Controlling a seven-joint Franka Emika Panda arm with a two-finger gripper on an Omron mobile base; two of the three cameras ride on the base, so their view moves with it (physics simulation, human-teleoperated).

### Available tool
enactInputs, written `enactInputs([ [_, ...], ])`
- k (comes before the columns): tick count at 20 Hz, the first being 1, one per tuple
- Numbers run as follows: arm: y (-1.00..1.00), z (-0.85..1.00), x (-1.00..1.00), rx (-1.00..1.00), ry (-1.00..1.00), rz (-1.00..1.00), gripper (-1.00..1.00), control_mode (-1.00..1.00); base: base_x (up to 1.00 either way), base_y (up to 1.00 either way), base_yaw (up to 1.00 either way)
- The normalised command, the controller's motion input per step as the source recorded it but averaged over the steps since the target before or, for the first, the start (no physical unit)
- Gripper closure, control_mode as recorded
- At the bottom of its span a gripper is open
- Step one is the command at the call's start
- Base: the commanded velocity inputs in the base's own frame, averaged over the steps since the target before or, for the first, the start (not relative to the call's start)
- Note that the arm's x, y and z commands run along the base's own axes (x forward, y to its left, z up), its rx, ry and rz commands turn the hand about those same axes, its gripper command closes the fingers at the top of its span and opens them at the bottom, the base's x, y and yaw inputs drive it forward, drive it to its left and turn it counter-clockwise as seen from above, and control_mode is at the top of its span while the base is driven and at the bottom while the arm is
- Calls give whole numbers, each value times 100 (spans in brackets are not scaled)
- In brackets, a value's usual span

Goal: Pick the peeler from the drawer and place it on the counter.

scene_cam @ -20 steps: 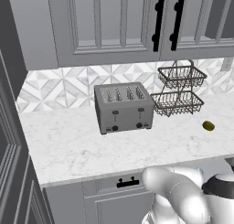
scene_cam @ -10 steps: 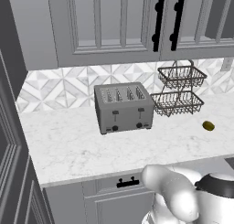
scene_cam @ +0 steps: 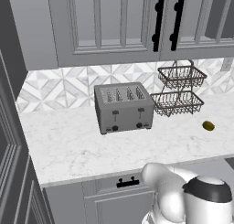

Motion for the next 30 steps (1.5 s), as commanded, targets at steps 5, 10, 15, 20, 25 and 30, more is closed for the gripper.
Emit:
enactInputs([
  [5, 30, 99, 63, 0, 0, -12, -100, -100, 0, 0, 0],
  [10, 66, 19, 86, 0, 1, 17, -100, -100, 0, 0, 0],
  [15, 82, -17, 100, 0, 1, 38, -100, -100, 0, 0, 0],
  [20, -11, -17, 68, 0, 8, 51, -100, -100, 0, 0, 0],
  [25, -45, -19, -34, 2, 0, 31, -100, -100, 0, 0, 0],
  [30, -18, -58, 28, 1, -3, 13, -100, -100, 0, 0, 0],
])
